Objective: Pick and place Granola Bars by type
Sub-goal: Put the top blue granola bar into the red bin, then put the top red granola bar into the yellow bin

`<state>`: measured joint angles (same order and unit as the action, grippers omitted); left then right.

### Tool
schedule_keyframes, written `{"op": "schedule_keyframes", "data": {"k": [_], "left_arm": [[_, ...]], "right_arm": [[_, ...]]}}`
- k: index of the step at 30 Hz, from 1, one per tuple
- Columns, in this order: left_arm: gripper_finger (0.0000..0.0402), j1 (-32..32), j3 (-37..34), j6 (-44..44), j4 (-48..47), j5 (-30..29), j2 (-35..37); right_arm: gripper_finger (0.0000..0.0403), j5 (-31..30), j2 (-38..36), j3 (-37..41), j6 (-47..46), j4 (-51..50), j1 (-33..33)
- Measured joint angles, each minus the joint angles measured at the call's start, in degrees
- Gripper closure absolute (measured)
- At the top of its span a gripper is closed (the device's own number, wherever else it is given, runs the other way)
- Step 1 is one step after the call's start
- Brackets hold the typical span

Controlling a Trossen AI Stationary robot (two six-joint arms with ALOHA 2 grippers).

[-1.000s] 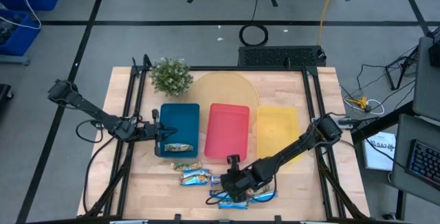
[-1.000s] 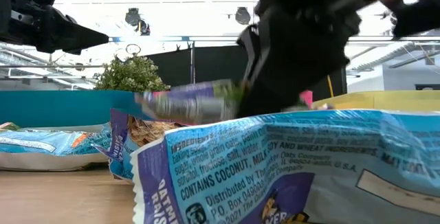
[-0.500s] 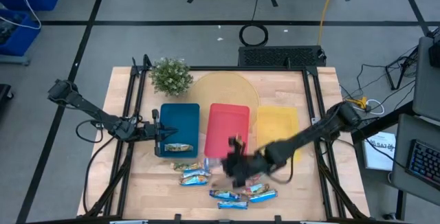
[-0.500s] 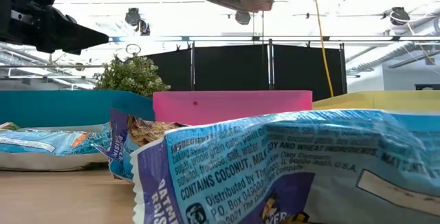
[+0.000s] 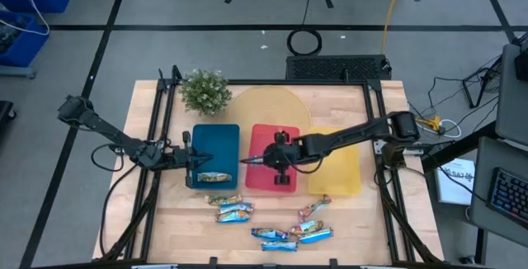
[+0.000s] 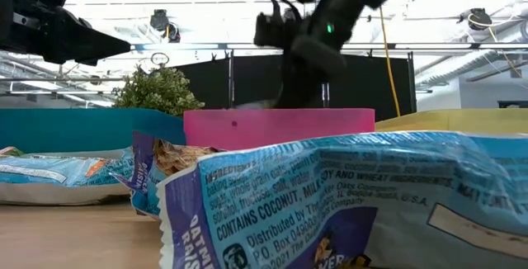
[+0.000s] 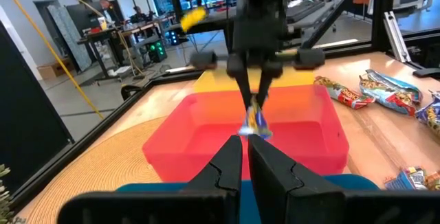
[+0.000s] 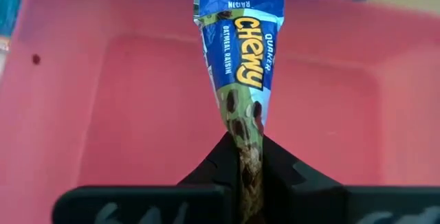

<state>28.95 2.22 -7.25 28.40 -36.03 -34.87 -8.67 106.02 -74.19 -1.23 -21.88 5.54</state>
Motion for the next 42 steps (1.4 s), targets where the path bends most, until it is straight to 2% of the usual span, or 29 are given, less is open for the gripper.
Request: {"op": "schedule_keyframes", "data": {"k": [6, 12, 20, 26, 31, 37, 42], "left_arm": [[0.0366, 0.04, 0.0, 0.0, -0.06, 0.0, 0.02], [0.0366, 0.02, 0.0, -0.02, -0.25, 0.0, 0.0], [0.0366, 0.02, 0.0, -0.51, -0.19, 0.0, 0.0], [0.0366, 0.0, 0.0, -1.49, -0.28, 0.0, 0.0], [0.0366, 0.0, 0.0, -1.49, -0.3, 0.02, 0.02], [0.0366, 0.0, 0.0, -1.14, -0.33, 0.02, 0.0], [0.0366, 0.0, 0.0, -1.05, -0.33, 0.02, 0.0]], "right_arm": [[0.0366, 0.02, -0.02, 7.45, -2.02, 7.1, -0.76], [0.035, 3.06, -0.02, 9.72, -2.61, 7.94, -0.58], [0.0272, 2.96, -0.6, 7.62, -2.58, 6.78, 1.06], [0.023, 0.59, -5.43, 7.18, -2.31, 6.58, 1.69], [0.024, -7.95, -12.97, 7.16, -2.33, 6.58, 4.12], [0.0279, -13.06, -21.6, 7.16, -2.15, 6.57, 8.82], [0.0316, -17.62, -24.99, 7.16, -2.16, 6.11, 12.38]]}}
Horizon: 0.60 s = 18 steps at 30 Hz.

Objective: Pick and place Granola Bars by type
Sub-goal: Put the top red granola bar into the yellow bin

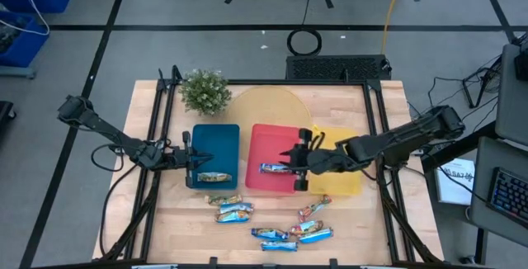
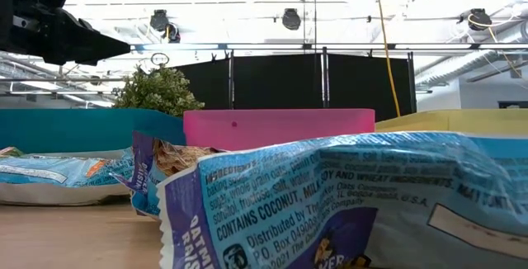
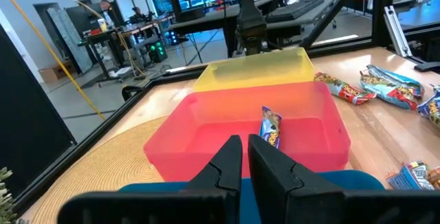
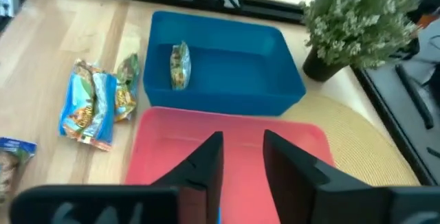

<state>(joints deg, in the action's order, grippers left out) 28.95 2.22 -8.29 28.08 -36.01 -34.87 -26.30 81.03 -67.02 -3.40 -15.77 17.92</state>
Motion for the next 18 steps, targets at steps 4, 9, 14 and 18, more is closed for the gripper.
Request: {"op": "schedule_keyframes", "data": {"k": [4, 9, 14, 18], "left_arm": [[0.0366, 0.0, 0.0, 0.02, 0.0, 0.02, 0.0], [0.0366, 0.0, 0.0, 0.08, 0.0, 0.04, 0.0], [0.0366, 0.0, 0.0, 0.26, 0.0, 0.07, 0.0], [0.0366, 0.0, 0.0, 0.26, 0.0, 0.07, 0.0]], "right_arm": [[0.0345, -2.22, -0.17, -0.02, 0.0, -0.03, 1.78], [0.0377, -2.22, 0.52, -0.02, 0.02, -0.29, 2.44], [0.04, -2.23, 0.44, -0.02, 0.36, -0.34, 2.46], [0.04, -2.22, 0.52, -0.02, 1.75, -0.45, 2.46]]}}
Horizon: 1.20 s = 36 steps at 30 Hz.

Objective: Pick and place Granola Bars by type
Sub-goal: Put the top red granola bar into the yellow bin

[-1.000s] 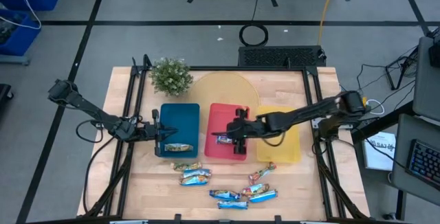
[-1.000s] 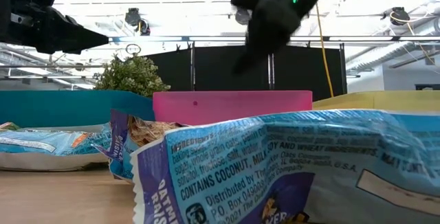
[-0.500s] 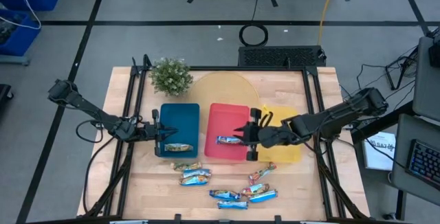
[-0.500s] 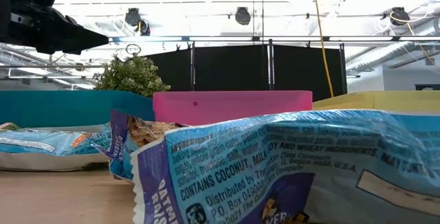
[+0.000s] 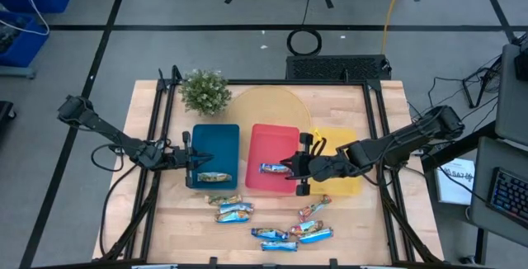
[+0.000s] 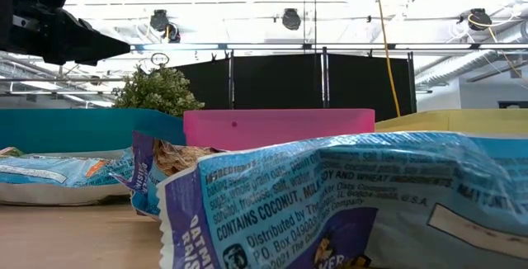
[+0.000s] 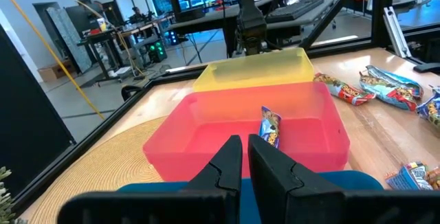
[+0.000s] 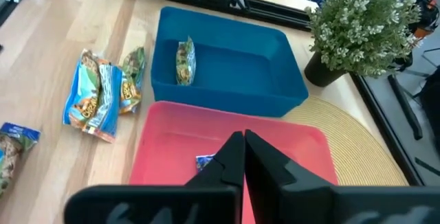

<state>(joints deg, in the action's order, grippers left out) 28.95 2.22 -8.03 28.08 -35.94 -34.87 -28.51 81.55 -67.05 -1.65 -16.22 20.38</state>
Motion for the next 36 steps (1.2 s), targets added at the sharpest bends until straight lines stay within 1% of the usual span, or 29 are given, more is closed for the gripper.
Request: {"op": "schedule_keyframes", "data": {"k": [13, 16, 19, 21, 22, 25, 27, 29, 32, 36], "left_arm": [[0.0366, 0.04, 0.0, -0.02, 0.0, 0.0, 0.01], [0.0366, 0.02, 0.0, -0.02, 0.0, 0.0, 0.01], [0.0366, 0.02, 0.0, -0.01, 0.0, 0.0, 0.0], [0.0366, 0.02, 0.0, 0.69, 0.0, -0.02, 0.02], [0.0366, 0.02, 0.0, 1.09, 0.02, -0.02, 0.0], [0.0366, 0.02, 0.0, 1.12, 0.0, -0.04, 0.01], [0.0366, 0.0, 0.0, 0.74, 0.0, -0.04, 0.02], [0.0366, 0.0, 0.0, 0.72, -0.06, -0.07, 0.01], [0.0366, 0.0, 0.0, 1.07, -0.09, -0.07, 0.02], [0.0366, 0.0, 0.0, 2.49, -1.21, -0.07, 0.01]], "right_arm": [[0.0399, 0.01, -0.02, 0.0, 1.74, 0.13, 1.11], [0.0399, 0.0, -0.04, 0.0, 2.29, 0.52, 2.26], [0.0401, 0.0, -0.38, 0.0, 0.35, 0.54, 3.94], [0.0402, -0.44, -0.4, 0.0, 1.14, 0.53, 5.84], [0.0402, -2.23, -0.35, 0.02, 2.42, 0.55, 7.28], [0.0402, -11.44, 0.21, -0.52, 5.81, 0.46, 12.47], [0.0402, -16.58, 0.43, -1.65, 6.42, -1.13, 15.74], [0.0402, -20.27, 0.85, -3.49, 5.96, -2.94, 18.58], [0.0402, -22.71, 2.97, -7.15, 4.58, -4.17, 22.02], [0.0403, -22.62, 8.33, -14.12, 2.27, -7.39, 24.48]]}}
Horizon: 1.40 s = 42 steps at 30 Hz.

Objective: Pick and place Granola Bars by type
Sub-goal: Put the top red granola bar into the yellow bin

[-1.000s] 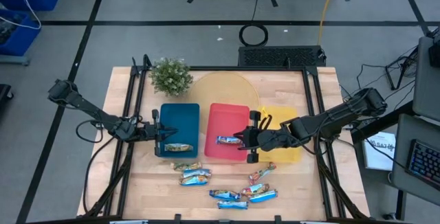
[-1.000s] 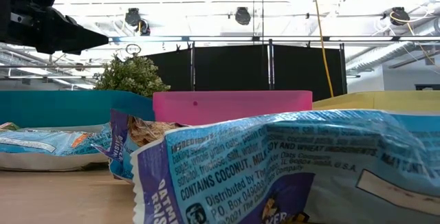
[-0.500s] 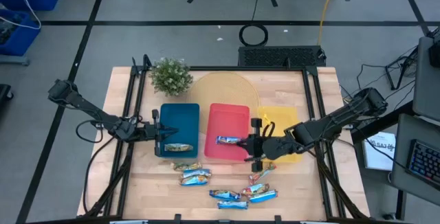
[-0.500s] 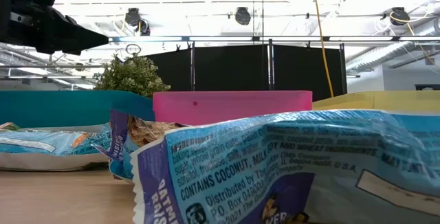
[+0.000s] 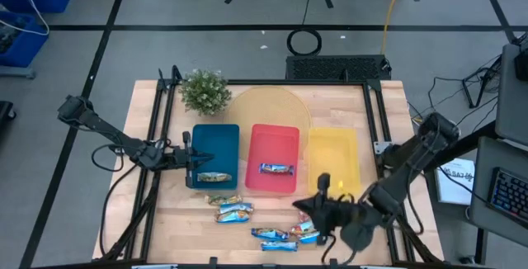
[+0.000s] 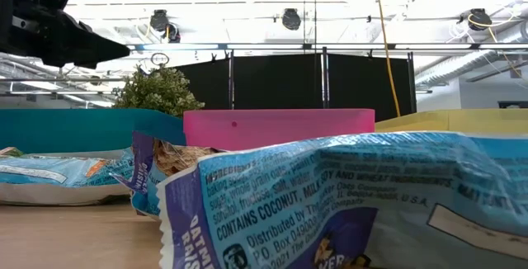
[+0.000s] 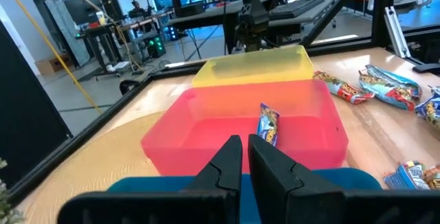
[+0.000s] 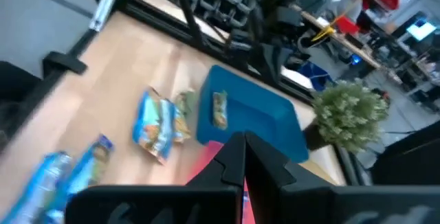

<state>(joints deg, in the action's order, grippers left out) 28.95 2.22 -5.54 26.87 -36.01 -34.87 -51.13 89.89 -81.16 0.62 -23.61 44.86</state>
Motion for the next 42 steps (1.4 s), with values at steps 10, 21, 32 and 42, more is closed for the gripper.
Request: {"op": "schedule_keyframes", "data": {"k": [10, 21, 32, 42], "left_arm": [[0.0366, 0.0, 0.0, 1.66, -1.05, 0.02, 0.01], [0.0366, 0.0, 0.0, -1.91, -1.34, 0.0, 0.0], [0.0366, 0.0, 0.0, -6.12, -0.63, -0.04, 0.01], [0.0366, 0.0, 0.0, -4.1, -0.58, -0.02, -0.01]], "right_arm": [[0.0403, 16.65, 15.3, -10.17, -26.26, -26.42, 0.48], [0.0386, 27.46, 21.68, -10.06, -41.62, -34.37, -0.5], [0.0214, 30.86, 21.68, -8.22, -34.75, -34.99, -4.8], [0.018, 39.58, 21.66, 1.96, -22.49, -30.56, -10.0]]}}
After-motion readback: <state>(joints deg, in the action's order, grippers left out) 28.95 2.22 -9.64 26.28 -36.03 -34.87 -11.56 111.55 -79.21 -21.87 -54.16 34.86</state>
